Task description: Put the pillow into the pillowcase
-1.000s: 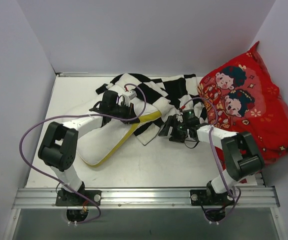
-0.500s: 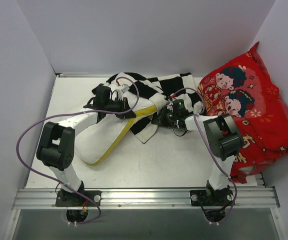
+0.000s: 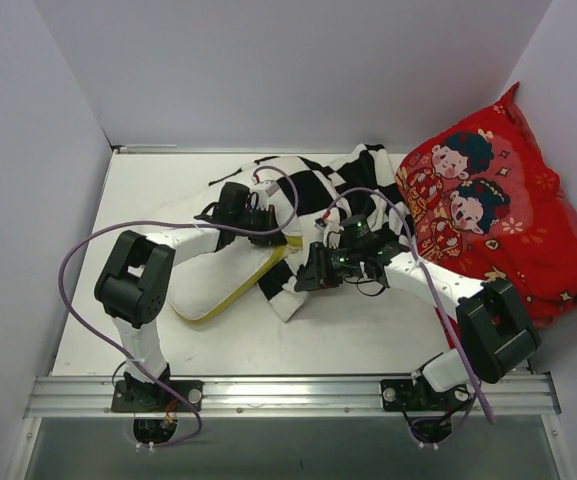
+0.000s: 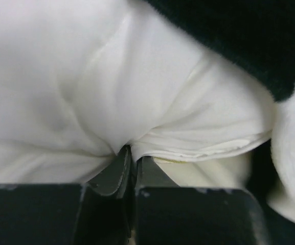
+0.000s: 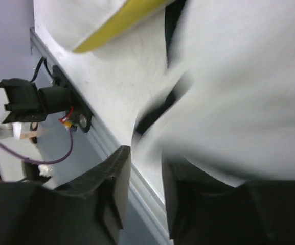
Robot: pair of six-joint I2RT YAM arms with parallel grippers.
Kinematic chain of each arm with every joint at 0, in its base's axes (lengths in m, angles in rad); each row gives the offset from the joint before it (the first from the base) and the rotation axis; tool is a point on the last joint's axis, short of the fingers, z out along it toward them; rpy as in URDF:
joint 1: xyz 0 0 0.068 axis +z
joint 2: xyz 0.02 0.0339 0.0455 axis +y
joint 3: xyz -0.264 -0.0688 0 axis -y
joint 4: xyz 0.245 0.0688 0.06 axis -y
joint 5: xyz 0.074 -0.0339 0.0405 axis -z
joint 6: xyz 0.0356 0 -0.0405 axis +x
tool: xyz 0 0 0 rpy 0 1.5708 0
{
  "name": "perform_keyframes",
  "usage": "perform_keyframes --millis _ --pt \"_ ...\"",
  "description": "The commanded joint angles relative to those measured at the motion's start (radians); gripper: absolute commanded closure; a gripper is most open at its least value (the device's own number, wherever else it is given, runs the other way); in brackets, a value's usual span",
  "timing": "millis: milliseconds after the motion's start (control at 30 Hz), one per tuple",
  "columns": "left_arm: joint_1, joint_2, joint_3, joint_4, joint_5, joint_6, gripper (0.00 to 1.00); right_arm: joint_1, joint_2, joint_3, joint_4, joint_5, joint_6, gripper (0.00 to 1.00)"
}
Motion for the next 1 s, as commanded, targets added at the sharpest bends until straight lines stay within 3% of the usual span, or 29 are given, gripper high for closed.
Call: perform_keyframes --millis 0,67,167,200,267,300,367,600,667,700,767,967 --pt "0.051 -0.045 -0.101 0.097 -0.061 0.008 1.0 -0.015 -0.079 0.002 -0.17 -0.169 -0.052 0.65" --pt "0.046 -0.067 -0.15 0.108 0.011 0.011 1.0 -0.074 -0.07 0.065 -0.277 -0.175 -0.1 0.53" --pt "0.039 -0.081 -0.184 0.079 0.129 0.026 0.95 -0.178 -0.049 0.217 -0.427 -0.154 -0.189 0.53" --pt "0.04 -0.091 -0.192 0.049 0.163 0.038 0.82 -0.203 -0.042 0.259 -0.449 -0.131 -0.198 0.56" --pt "0.048 -0.139 -0.199 0.033 0.191 0.078 0.68 -0.214 -0.01 0.406 -0.491 -0.012 -0.23 0.56" --pt "0.053 -0.16 -0.196 0.015 0.198 0.089 0.56 -0.204 0.007 0.459 -0.502 0.041 -0.271 0.56" --pt "0.062 -0.225 -0.175 -0.024 0.197 0.141 0.47 -0.171 0.097 0.557 -0.563 0.226 -0.307 0.55" --pt "0.21 -0.325 -0.043 -0.304 0.016 0.189 0.39 -0.043 0.341 0.844 -0.615 0.455 -0.467 0.5" --pt "0.261 -0.332 -0.022 -0.355 -0.051 0.23 0.38 -0.021 0.402 0.875 -0.64 0.509 -0.502 0.49" --pt "0.279 -0.334 -0.025 -0.375 -0.058 0.245 0.38 -0.013 0.418 0.887 -0.64 0.548 -0.519 0.43" --pt "0.306 -0.335 -0.041 -0.39 -0.087 0.279 0.31 0.013 0.459 0.913 -0.643 0.593 -0.558 0.42" --pt "0.373 -0.294 -0.124 -0.409 -0.11 0.304 0.33 0.021 0.516 0.921 -0.638 0.742 -0.591 0.54"
